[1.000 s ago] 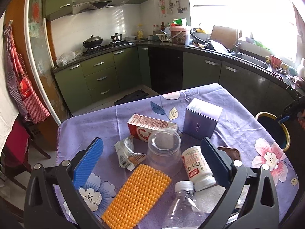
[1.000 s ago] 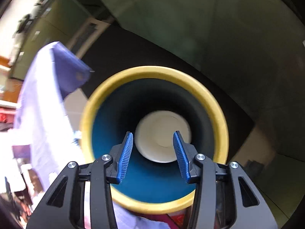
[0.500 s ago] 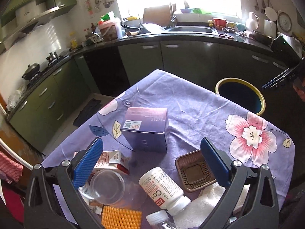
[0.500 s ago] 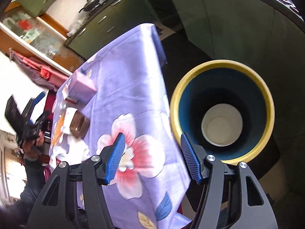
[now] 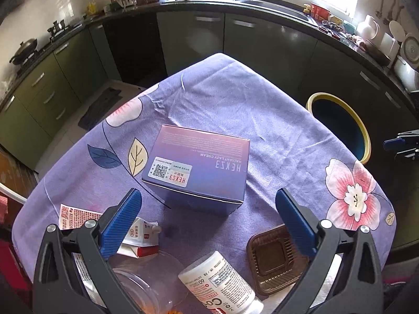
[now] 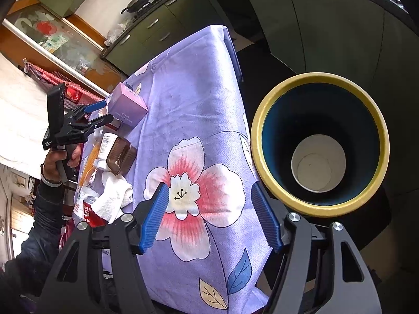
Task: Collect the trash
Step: 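Move the left gripper to the purple box and grasp it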
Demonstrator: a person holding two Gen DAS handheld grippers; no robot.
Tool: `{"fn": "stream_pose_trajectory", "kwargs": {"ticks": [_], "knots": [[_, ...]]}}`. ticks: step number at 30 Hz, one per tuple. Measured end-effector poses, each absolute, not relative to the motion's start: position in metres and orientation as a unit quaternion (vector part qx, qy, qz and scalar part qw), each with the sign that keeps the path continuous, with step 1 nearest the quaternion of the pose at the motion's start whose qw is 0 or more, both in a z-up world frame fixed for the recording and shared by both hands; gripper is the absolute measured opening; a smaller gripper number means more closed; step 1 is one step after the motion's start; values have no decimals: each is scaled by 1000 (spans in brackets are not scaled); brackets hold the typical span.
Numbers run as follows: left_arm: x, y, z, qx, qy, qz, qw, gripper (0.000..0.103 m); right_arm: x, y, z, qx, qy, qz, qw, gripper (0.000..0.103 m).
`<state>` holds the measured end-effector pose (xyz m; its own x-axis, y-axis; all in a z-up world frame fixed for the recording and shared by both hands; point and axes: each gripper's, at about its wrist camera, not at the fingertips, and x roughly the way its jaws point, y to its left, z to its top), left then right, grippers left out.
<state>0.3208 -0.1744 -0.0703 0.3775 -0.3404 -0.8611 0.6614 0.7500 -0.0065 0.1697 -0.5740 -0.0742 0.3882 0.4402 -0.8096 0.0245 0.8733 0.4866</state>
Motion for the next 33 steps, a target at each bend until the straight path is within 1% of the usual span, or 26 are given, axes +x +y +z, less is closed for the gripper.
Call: {"fn": "stream_pose_trajectory", "kwargs": {"ticks": [6,7,8,9,11,12,13,14,15,16,17,18,19,20,21,23,25,30,33], "knots": [[328,-181,-75,162,477,-316,804,96,173,-576,-84,220,539,136,802,65],[328,-183,-74,164,475,-320,803,92,173,-576,-86,220,539,137,801,65],[327,-185,-75,167,474,-324,801,83,173,-576,-87,220,539,138,801,65],[327,-186,-76,170,475,-326,799,77,174,-576,-90,221,539,139,801,65],[329,-188,-79,172,479,-325,797,56,173,-576,-92,223,539,140,800,65],[330,-187,-80,171,480,-325,797,51,173,-576,-92,223,538,142,800,65],[331,-186,-81,171,478,-325,798,42,172,-576,-92,223,537,142,801,65],[331,-184,-80,171,474,-326,800,39,172,-576,-93,224,537,143,801,65],[330,-183,-80,172,469,-328,802,39,172,-576,-93,223,537,143,801,65],[331,-182,-79,175,468,-327,802,39,171,-576,-94,222,538,144,800,65],[331,-181,-80,175,471,-327,800,41,172,-576,-95,221,538,144,800,65],[333,-180,-79,175,474,-324,800,47,172,-576,-95,221,539,144,800,66],[334,-179,-78,178,474,-315,803,72,172,-575,-95,221,539,145,800,67],[334,-178,-76,179,468,-306,810,91,172,-574,-96,222,539,146,799,67],[333,-176,-72,179,457,-299,819,93,172,-574,-97,221,539,148,799,67],[333,-175,-64,172,452,-300,822,93,173,-572,-98,221,540,150,798,67],[336,-174,-60,150,474,-289,818,96,175,-571,-100,219,542,150,797,67],[345,-177,-62,89,546,-219,804,96,179,-569,-101,219,542,152,797,67],[349,-181,-63,56,566,-181,802,96,181,-567,-102,219,541,157,797,68]]}}
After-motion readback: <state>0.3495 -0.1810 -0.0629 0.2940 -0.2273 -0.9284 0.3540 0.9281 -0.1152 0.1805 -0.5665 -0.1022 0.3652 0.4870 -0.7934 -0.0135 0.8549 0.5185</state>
